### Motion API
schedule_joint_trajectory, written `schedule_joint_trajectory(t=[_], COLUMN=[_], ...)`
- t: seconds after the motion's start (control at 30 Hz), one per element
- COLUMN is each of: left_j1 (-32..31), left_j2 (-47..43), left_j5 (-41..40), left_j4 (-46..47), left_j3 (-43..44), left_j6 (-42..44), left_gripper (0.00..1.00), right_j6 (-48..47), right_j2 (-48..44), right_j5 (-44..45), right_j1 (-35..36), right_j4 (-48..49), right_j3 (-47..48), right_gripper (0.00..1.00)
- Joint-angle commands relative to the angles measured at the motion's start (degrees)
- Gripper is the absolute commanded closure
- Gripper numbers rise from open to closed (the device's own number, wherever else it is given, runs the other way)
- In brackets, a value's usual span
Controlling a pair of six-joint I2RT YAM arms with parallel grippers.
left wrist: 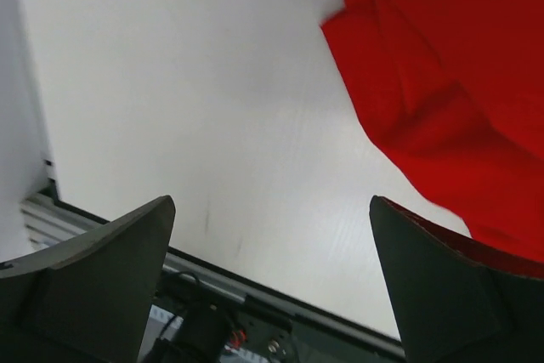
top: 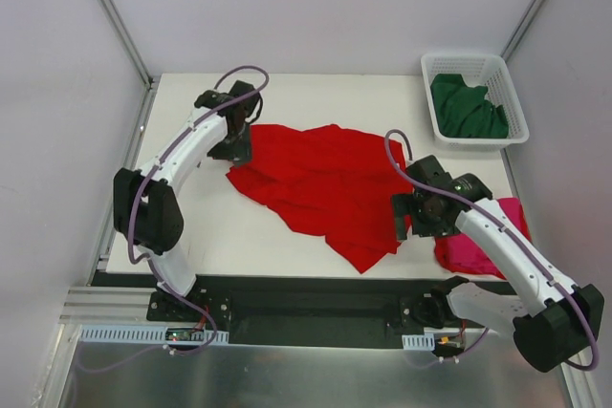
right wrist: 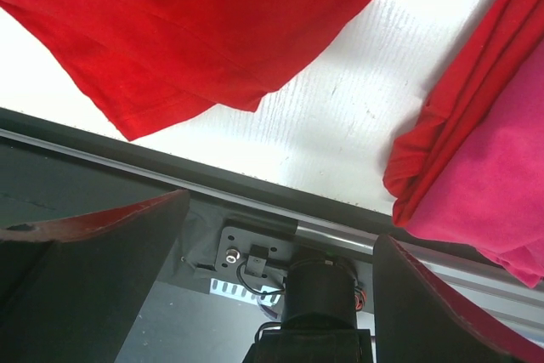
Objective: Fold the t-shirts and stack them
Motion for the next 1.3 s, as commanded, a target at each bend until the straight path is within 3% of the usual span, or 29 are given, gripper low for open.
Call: schedule_joint_trajectory(t=[0.0,0.23,0.43,0.7,0.87,0.93,1.1,1.27], left_j1=[-0.54,-0.72,0.95,2.1,2.1,2.1,2.1,2.01], left_j2=[-4.64,-0.62,7.73,12.23,9.16,6.8,-0.76,-11.48], left_j5=[13.68,19.14,27.75,28.64,28.29,28.2,27.06,25.04], left_j4=[7.47,15.81,19.69,19.6,19.51,19.51,18.99,10.47], left_j3=[-7.95,-16.75,-12.36,-9.01,-14.63,-17.87,-23.51,-25.44], left_j6=[-2.58,-0.48,-0.56,-0.3,-0.65,-1.09,-2.32,-5.3], left_gripper=[0.01,0.01,0.01,0.01,0.43,0.53,0.57,0.57], right_j6=[-1.29,-2.08,-2.17,-1.55,-1.38,-1.55,-1.64,-2.17], right_j2=[1.38,1.65,0.6,-1.51,-1.52,-0.9,0.77,3.23], right_j5=[-2.89,-3.15,-2.54,-1.57,-1.39,-1.57,-2.27,-3.06], right_j1=[-0.3,-0.22,-0.3,-0.3,-0.3,-0.3,-0.22,-0.3], right_j4=[-0.21,-0.12,-0.65,-1.44,-1.18,-0.92,0.22,1.28], right_j3=[2.23,2.58,1.7,0.21,0.03,0.29,0.38,1.52], right_gripper=[0.04,0.04,0.04,0.04,0.04,0.04,0.04,0.04])
